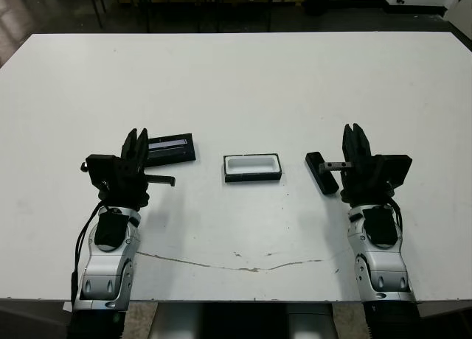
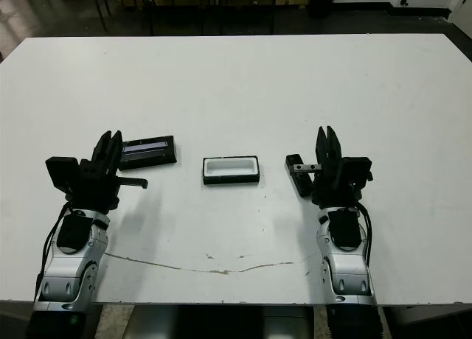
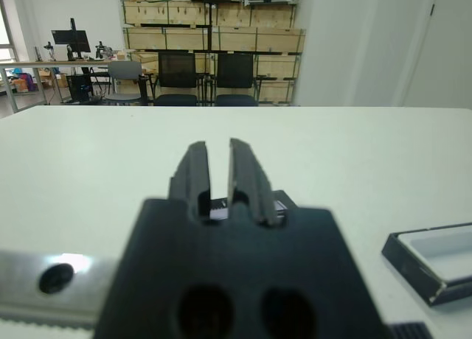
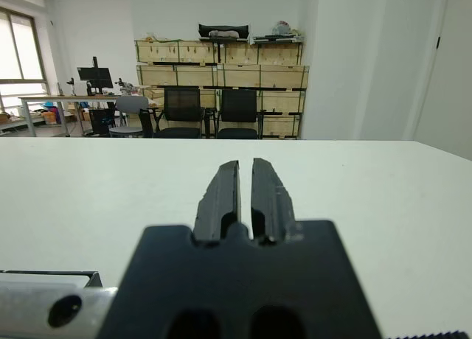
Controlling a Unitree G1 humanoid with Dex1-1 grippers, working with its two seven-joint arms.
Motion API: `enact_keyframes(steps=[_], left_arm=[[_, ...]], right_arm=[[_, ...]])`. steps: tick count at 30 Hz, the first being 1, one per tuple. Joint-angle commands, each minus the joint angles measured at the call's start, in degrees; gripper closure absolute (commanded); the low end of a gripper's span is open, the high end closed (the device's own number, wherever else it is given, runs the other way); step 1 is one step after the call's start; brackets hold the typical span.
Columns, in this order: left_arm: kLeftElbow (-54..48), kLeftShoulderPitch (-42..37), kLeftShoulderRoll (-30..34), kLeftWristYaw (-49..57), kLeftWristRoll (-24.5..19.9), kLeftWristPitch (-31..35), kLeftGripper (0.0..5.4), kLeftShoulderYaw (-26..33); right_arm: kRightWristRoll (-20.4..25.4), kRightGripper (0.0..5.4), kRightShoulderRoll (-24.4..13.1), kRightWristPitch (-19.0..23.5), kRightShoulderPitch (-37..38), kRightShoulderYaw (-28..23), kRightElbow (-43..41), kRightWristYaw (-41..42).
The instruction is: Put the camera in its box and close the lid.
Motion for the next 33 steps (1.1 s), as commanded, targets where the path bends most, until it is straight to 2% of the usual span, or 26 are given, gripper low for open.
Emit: enact_keyframes(steps=[1,11,14,17,20,25,30,33], left_arm=[[0.8,1.0,0.0,-0.1,-0.4,0.3,5.38,0.3],[1.2,0.5,-0.1,0.5,0.0,0.8,5.38,0.5],[0.6,0.8,-0.2,0.5,0.0,0.8,5.38,0.3],[0.0,1.2,-0.3,0.6,0.1,0.9,5.38,0.1],[-0.2,1.4,-0.3,0.8,0.2,1.0,5.4,0.0],[-0.2,1.2,-0.2,0.6,0.1,1.1,5.4,-0.2],[0.5,0.7,-0.3,0.5,-0.3,1.1,5.4,-0.1],[0.6,0.6,-0.2,0.6,0.1,1.0,5.4,-0.2]], right_arm=[[0.4,5.4,-0.3,1.0,0.8,0.0,0.2,0.3],[0.5,5.4,-0.5,1.1,0.4,-0.1,1.0,0.8],[0.7,5.4,-1.1,2.8,1.1,-0.2,-0.8,1.4],[0.7,5.4,-2.4,7.7,2.3,0.0,-4.9,2.6],[2.1,5.2,-5.5,18.5,4.4,0.5,-13.0,5.6],[2.9,4.19,-10.2,31.1,6.9,1.0,-23.4,9.2],[5.0,3.09,-13.1,38.6,7.0,0.5,-28.1,12.1],[6.4,2.43,-13.9,41.2,6.5,0.1,-28.7,13.2]])
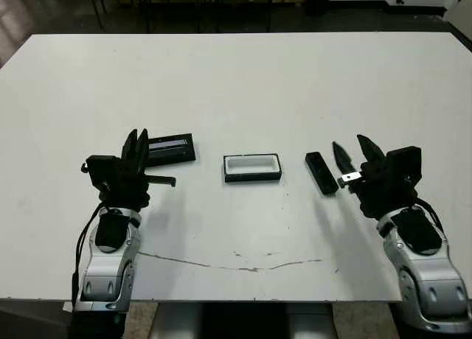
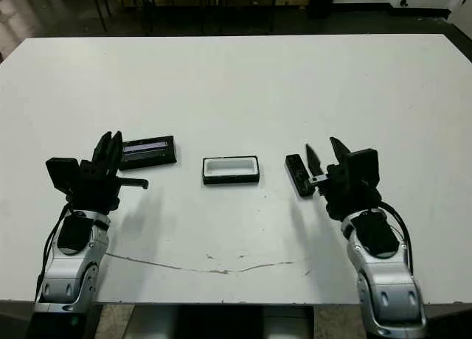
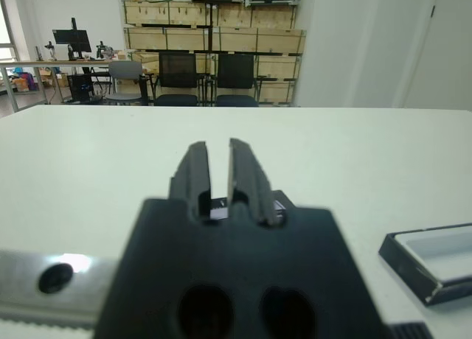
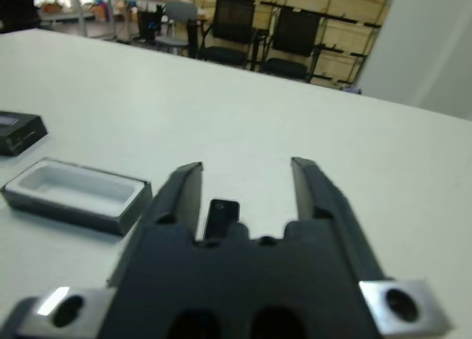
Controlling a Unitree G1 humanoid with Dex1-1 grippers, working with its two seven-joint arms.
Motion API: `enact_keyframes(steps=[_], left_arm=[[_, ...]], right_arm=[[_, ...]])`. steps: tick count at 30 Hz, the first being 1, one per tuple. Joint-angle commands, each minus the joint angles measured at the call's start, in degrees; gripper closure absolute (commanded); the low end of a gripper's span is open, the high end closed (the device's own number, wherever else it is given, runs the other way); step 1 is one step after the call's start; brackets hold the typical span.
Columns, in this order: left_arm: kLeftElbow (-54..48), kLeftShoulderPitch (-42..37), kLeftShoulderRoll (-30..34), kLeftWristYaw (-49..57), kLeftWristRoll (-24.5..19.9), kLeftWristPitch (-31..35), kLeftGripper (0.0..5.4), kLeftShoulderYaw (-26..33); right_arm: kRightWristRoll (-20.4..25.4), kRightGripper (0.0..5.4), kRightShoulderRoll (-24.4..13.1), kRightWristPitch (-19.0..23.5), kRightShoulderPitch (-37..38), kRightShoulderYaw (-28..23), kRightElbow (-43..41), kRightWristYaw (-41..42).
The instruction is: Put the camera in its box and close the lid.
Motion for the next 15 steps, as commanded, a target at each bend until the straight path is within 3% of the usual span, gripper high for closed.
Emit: enact_keyframes(steps=[1,11,15], left_arm=[[1.0,0.4,0.0,0.1,0.0,1.0,5.4,0.2],[0.1,0.9,0.5,-0.5,-0.6,1.5,5.4,0.5],[-0.4,1.2,0.6,-0.4,-0.2,1.7,5.4,0.7]], right_arm=[[1.7,2.22,-1.3,3.6,-0.2,-0.5,-0.7,1.0],[2.0,0.01,-0.3,4.5,-0.7,1.4,1.7,0.6],[2.4,0.01,0.4,4.7,-1.4,1.6,3.4,0.4]])
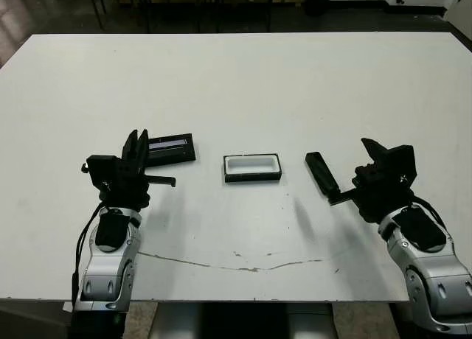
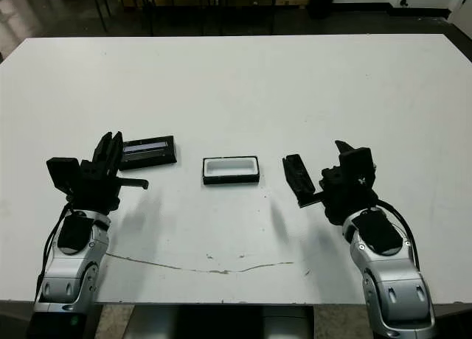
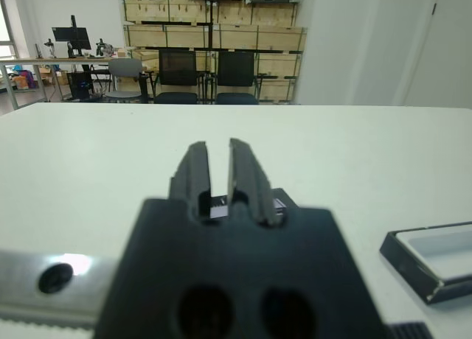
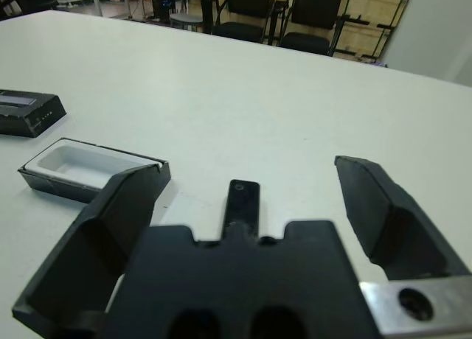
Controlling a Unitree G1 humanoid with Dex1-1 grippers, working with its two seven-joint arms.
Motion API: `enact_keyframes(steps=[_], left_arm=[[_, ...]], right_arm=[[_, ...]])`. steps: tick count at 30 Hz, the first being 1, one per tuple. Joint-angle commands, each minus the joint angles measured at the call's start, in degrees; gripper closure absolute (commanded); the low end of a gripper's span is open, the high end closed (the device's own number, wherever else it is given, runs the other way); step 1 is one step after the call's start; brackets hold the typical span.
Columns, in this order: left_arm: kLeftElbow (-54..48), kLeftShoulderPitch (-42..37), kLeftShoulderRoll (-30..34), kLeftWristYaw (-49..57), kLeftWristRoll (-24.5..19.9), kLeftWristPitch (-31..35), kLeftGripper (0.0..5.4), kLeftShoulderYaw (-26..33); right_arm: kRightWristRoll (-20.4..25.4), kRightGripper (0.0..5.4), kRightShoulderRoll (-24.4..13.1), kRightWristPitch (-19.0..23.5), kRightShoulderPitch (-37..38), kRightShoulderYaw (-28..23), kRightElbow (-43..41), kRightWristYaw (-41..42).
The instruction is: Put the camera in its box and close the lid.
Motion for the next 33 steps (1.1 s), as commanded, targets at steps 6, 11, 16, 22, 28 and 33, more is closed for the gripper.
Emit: enact_keyframes(steps=[6,11,16,22,28,33], left_arm=[[-0.5,1.6,0.8,-0.2,-0.2,1.5,5.4,0.7],[-0.1,1.6,1.0,-0.5,0.1,0.7,5.4,0.6],[0.0,1.6,1.0,-0.8,-0.3,0.9,5.4,0.7],[-0.5,1.9,0.9,-0.4,0.0,1.7,5.4,0.6],[-0.2,1.8,0.9,-0.8,-0.5,1.5,5.4,0.8],[-0.1,1.8,0.9,-1.0,-0.5,1.4,5.4,0.9]], right_arm=[[1.0,0.01,1.4,1.7,-0.7,0.0,3.0,-0.6],[0.9,0.01,2.0,0.7,-0.7,0.2,4.9,-0.6],[3.0,0.01,2.8,2.2,-1.2,-0.7,7.0,-0.2],[1.9,0.01,2.2,3.1,-1.2,0.2,8.9,-0.6],[1.2,0.01,3.5,3.2,-0.4,0.9,11.1,-2.5],[-2.0,0.01,4.4,1.3,1.0,2.3,10.4,-6.0]])
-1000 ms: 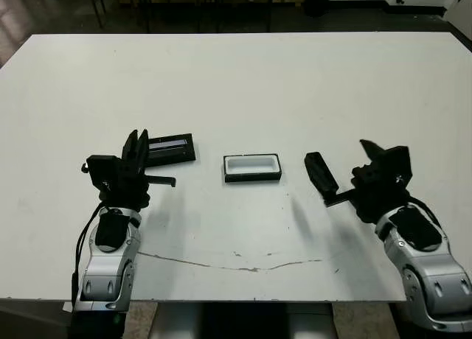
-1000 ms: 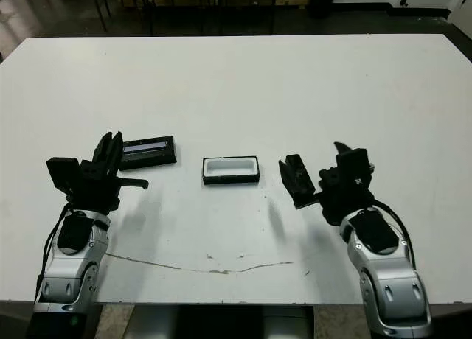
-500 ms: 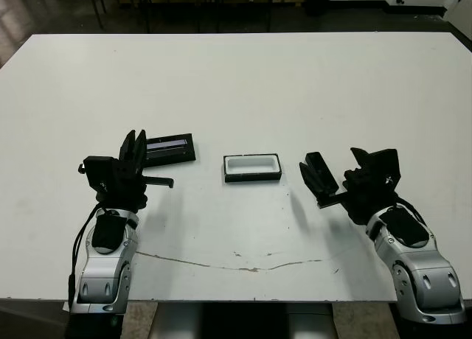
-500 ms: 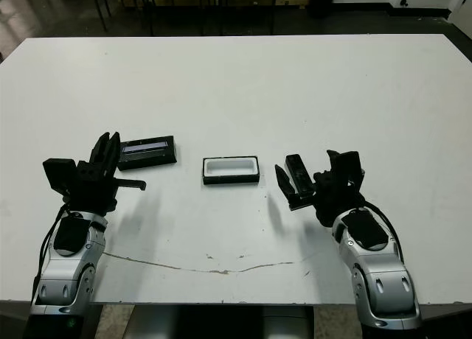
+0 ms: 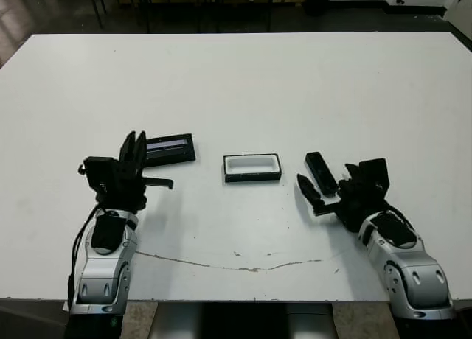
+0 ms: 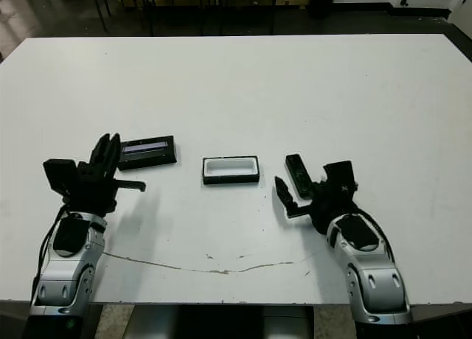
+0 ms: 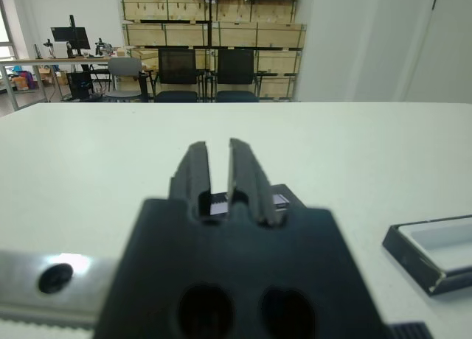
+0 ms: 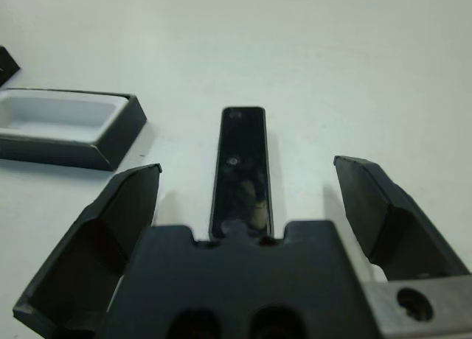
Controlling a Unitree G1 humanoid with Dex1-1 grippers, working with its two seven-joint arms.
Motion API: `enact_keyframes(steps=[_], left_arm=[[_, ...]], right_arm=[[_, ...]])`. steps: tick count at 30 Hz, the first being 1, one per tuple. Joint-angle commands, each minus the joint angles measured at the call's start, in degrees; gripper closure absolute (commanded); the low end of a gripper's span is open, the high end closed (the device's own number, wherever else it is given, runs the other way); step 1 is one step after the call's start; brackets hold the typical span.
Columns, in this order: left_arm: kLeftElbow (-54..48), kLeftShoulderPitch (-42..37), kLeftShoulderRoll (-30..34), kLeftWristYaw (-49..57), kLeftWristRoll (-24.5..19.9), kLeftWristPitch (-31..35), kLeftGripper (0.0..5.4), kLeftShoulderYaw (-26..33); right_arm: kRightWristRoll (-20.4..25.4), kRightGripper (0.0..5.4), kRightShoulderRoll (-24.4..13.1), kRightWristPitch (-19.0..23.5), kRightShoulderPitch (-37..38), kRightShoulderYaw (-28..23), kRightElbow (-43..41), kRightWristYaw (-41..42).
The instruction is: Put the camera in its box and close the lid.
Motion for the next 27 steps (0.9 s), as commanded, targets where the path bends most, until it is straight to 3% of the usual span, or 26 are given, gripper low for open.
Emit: enact_keyframes(steps=[1,4,9,17,23,27], left_arm=[[0.7,1.0,0.4,-0.3,-0.5,0.8,5.4,0.3],[0.5,1.1,0.4,-0.3,-0.3,0.9,5.4,0.3],[0.2,1.3,0.3,-0.4,-0.4,1.3,5.4,0.2],[0.4,1.3,0.1,-0.3,-0.4,1.0,5.4,0.0],[0.7,1.1,0.0,-0.4,-0.6,1.1,5.4,0.1],[0.6,1.1,0.0,-0.3,-0.4,1.0,5.4,0.0]], right_arm=[[-2.4,0.01,0.3,-1.3,1.6,0.9,0.4,-2.1],[-3.3,0.34,1.5,-2.1,2.2,0.6,0.2,-4.0],[-3.1,1.46,3.4,-1.8,2.6,-0.2,-0.8,-6.5],[-4.5,3.28,3.6,-1.6,2.1,-0.1,-1.6,-8.0],[-2.7,4.61,2.1,3.7,0.3,-0.9,-3.2,-5.7],[-0.3,4.89,1.5,5.5,-0.8,-2.7,-3.6,-3.3]])
